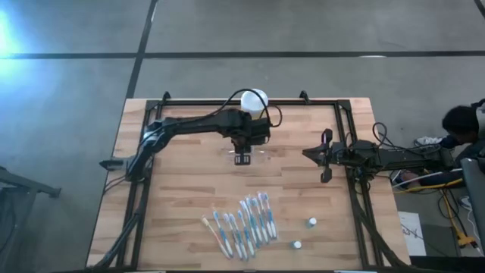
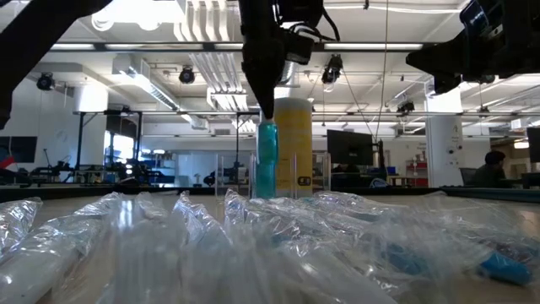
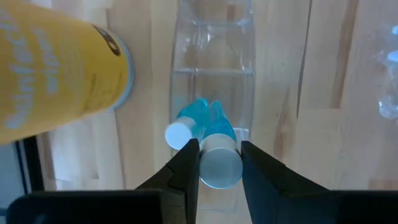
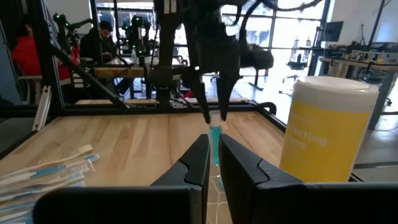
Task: Pick & Place toothbrushing station
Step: Put the blue mouthwash bottle into the transparent organizer
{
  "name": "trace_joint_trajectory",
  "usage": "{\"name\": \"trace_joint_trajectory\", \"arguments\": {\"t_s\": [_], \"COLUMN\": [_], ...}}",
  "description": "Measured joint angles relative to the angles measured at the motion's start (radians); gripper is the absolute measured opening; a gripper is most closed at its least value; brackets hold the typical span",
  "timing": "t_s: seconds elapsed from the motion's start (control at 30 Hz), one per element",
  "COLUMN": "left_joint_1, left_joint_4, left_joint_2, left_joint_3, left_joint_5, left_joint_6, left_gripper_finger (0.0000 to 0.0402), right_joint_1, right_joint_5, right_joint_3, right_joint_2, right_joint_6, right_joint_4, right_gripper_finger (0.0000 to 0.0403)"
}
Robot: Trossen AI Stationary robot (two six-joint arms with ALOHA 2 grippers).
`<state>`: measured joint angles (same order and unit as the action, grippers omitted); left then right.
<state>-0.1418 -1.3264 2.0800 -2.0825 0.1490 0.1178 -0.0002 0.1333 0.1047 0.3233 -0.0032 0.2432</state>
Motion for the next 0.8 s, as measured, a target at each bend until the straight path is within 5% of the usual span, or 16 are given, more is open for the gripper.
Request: {"name": "trace_joint_trajectory", "arguments": {"t_s": [0.8], "left_joint_1": [-0.001], "left_joint_4": [0.202], "left_joint_2": [-0.005], "left_joint_3": [0.239], "left_joint_5": [-0.029], "left_joint_6": [-0.010], "left_gripper_finger": [0.0093], "right_joint_1": [0.000], "right_joint_5": [0.000], "right_joint_3": [0.000], "right_joint_2": [0.000], "right_joint_6": [0.000], "right_joint_4": [0.000], "right_gripper_finger": [0.0034]}}
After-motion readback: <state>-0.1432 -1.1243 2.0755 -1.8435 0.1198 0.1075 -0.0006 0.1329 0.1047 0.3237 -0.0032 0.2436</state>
